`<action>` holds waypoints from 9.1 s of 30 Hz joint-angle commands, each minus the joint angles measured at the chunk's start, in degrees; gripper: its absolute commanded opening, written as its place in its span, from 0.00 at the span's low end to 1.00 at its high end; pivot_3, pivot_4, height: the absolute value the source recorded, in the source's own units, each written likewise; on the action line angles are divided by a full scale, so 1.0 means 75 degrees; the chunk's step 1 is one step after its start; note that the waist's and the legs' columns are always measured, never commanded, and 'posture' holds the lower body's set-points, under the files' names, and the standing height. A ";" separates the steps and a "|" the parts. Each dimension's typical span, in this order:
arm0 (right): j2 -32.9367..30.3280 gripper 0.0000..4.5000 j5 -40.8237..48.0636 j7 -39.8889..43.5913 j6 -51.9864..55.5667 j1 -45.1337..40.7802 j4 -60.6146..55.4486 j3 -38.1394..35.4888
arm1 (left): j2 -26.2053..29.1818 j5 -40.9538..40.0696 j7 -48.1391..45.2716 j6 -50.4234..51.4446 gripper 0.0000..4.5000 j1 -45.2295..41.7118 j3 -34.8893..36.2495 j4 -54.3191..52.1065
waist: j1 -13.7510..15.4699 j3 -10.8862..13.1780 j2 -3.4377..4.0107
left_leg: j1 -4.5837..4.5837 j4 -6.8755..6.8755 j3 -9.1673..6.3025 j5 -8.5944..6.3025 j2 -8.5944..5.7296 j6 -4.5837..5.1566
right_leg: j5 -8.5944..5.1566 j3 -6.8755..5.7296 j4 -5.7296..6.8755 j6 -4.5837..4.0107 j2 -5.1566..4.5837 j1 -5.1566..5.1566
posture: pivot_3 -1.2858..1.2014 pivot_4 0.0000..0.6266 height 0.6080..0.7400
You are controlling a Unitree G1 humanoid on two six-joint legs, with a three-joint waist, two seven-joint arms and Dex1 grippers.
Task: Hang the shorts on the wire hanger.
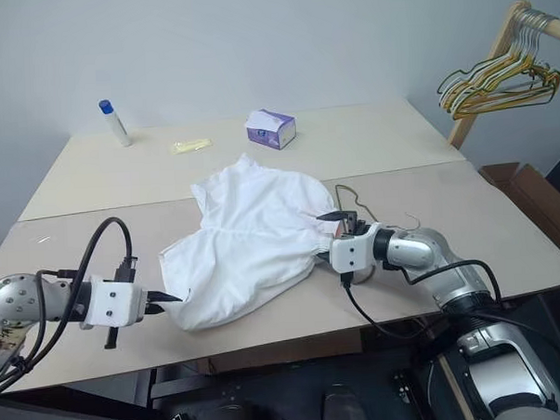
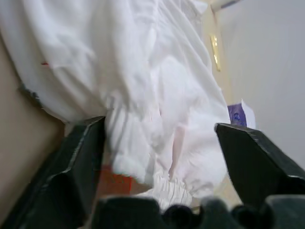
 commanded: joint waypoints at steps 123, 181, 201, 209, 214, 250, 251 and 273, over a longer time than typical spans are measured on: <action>-0.1649 0.20 -0.1799 -0.0369 0.1738 0.3043 -0.4421 -0.0342 | -0.0442 0.0502 -0.0277 -0.1067 0.00 -0.0301 0.0134 0.0919 | 0.0037 0.0255 -0.0136 | -0.0016 -0.0004 0.0123 -0.0042 0.0098 -0.0014 | -0.0045 -0.0008 -0.0082 -0.0012 0.0050 -0.0018 | 0.53 0.08 1.00; -0.1515 0.01 -0.1249 0.0958 0.3563 0.3143 -0.6062 -0.0319 | -0.0222 -0.0143 -0.0624 -0.0859 0.00 0.0289 0.0353 0.0426 | 0.0071 0.0256 -0.0136 | -0.0013 0.0003 0.0131 -0.0042 0.0097 -0.0016 | -0.0030 -0.0007 -0.0074 -0.0044 0.0056 -0.0020 | 0.53 0.09 1.00; 0.0060 0.00 -0.0620 -0.1567 0.1135 -0.4431 0.2281 -0.0354 | -0.2860 0.1993 0.3585 -0.0393 0.00 -0.6970 -0.0158 0.6188 | 0.0046 0.0194 -0.0135 | -0.0050 0.0045 0.0110 0.0002 0.0115 -0.0072 | 0.0083 -0.0010 -0.0106 -0.0047 0.0121 -0.0010 | 0.55 0.00 1.00; 0.1124 0.00 -0.1851 -0.8061 0.0660 -0.8046 0.6205 -0.0118 | -0.3102 0.5067 1.1859 -0.0995 0.00 -1.2576 -0.1334 1.0950 | 0.0028 0.0115 -0.0131 | -0.0237 -0.0115 0.0101 0.0037 0.0098 -0.0187 | 0.0093 -0.0067 -0.0096 -0.0046 0.0102 -0.0276 | 0.55 0.00 1.00; 0.1127 0.00 -0.1614 -0.7996 -0.0358 -0.7867 0.6610 -0.0124 | -0.2898 0.5271 1.2002 -0.2318 0.00 -1.2703 -0.1524 1.1066 | 0.0015 0.0119 -0.0125 | -0.0244 -0.0183 0.0110 0.0030 0.0096 -0.0201 | 0.0053 -0.0326 -0.0140 -0.0044 0.0038 -0.0291 | 0.56 0.00 1.00; -0.0494 0.00 -0.2066 -0.2563 -0.5206 -0.1711 0.3178 0.1095 | 0.1279 -0.1481 -0.0957 -0.0234 0.00 0.1100 0.0483 -0.0931 | -0.0094 0.0102 -0.0095 | -0.0058 -0.0005 0.0144 0.0023 0.0118 -0.0124 | 0.0072 -0.0297 -0.0006 -0.0136 -0.0002 -0.0118 | 0.54 0.04 1.00; -0.0584 0.00 -0.2009 -0.2523 -0.5202 -0.1523 0.2912 0.1073 | 0.1232 -0.1509 -0.0977 -0.0149 0.00 0.1238 0.0489 -0.1123 | -0.0097 0.0102 -0.0095 | -0.0055 -0.0005 0.0144 0.0018 0.0119 -0.0116 | 0.0071 -0.0296 -0.0005 -0.0138 0.0000 -0.0117 | 0.54 0.04 1.00; -0.2116 1.00 0.1475 -0.1111 -0.1704 0.2723 -0.2022 -0.0582 | 0.0046 -0.3382 -0.1212 0.1910 1.00 0.1049 0.2263 -0.0781 | 0.0078 0.0108 -0.0094 | 0.0068 -0.0009 0.0117 -0.0024 0.0148 -0.0065 | -0.0019 -0.0262 -0.0003 -0.0096 0.0007 -0.0019 | 0.55 0.06 1.00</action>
